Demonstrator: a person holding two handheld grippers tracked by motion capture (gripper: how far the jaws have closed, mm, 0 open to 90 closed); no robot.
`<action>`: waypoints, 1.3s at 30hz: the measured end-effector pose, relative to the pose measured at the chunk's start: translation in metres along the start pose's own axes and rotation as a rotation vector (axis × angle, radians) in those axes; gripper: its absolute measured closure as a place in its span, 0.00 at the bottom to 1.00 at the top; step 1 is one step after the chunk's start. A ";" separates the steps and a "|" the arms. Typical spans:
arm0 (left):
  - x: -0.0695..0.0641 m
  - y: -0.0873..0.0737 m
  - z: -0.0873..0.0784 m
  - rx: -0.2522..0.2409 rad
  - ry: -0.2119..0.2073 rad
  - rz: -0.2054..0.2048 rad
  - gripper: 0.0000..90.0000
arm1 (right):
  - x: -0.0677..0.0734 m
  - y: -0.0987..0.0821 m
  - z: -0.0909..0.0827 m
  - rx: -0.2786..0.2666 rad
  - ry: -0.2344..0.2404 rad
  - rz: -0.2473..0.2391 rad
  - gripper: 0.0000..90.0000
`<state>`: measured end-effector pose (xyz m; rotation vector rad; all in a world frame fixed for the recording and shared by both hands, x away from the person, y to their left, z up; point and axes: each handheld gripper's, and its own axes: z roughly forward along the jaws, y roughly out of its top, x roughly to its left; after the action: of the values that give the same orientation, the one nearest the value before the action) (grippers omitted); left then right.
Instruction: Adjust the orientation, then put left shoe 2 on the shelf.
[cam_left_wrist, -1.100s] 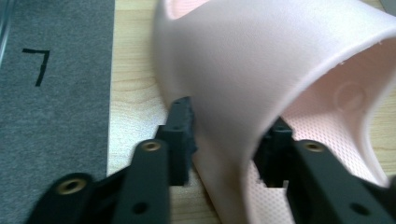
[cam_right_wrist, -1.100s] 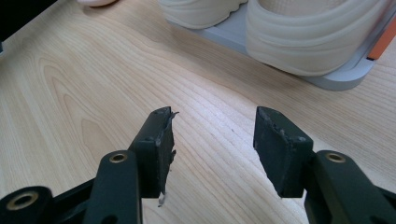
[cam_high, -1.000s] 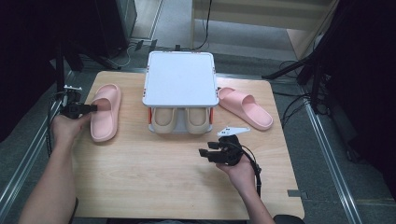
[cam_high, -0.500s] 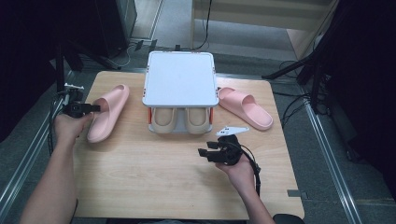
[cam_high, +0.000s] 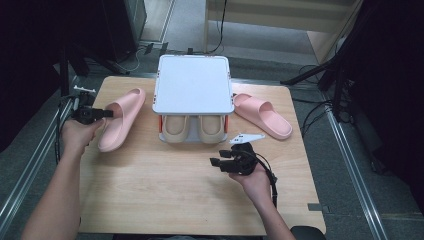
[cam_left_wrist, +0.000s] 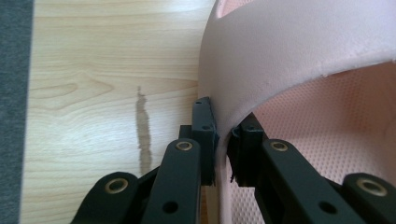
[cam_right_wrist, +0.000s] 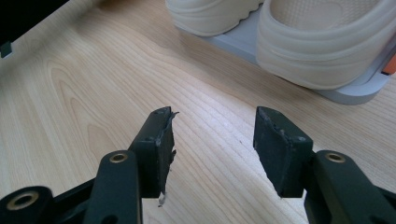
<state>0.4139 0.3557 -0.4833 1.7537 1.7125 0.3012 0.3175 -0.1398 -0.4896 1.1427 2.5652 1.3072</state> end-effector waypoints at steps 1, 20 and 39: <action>0.000 0.000 0.000 0.000 0.000 0.000 0.91 | 0.000 0.000 0.000 0.000 0.000 0.000 0.54; -0.031 0.044 -0.017 0.037 -0.019 0.041 0.90 | 0.002 0.007 0.003 -0.017 0.037 -0.008 0.54; -0.059 0.104 -0.054 -0.005 0.024 0.051 0.90 | -0.002 0.009 0.001 -0.022 0.047 -0.008 0.54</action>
<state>0.4584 0.3227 -0.3643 1.7996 1.6843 0.3498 0.3249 -0.1371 -0.4850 1.1104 2.5779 1.3738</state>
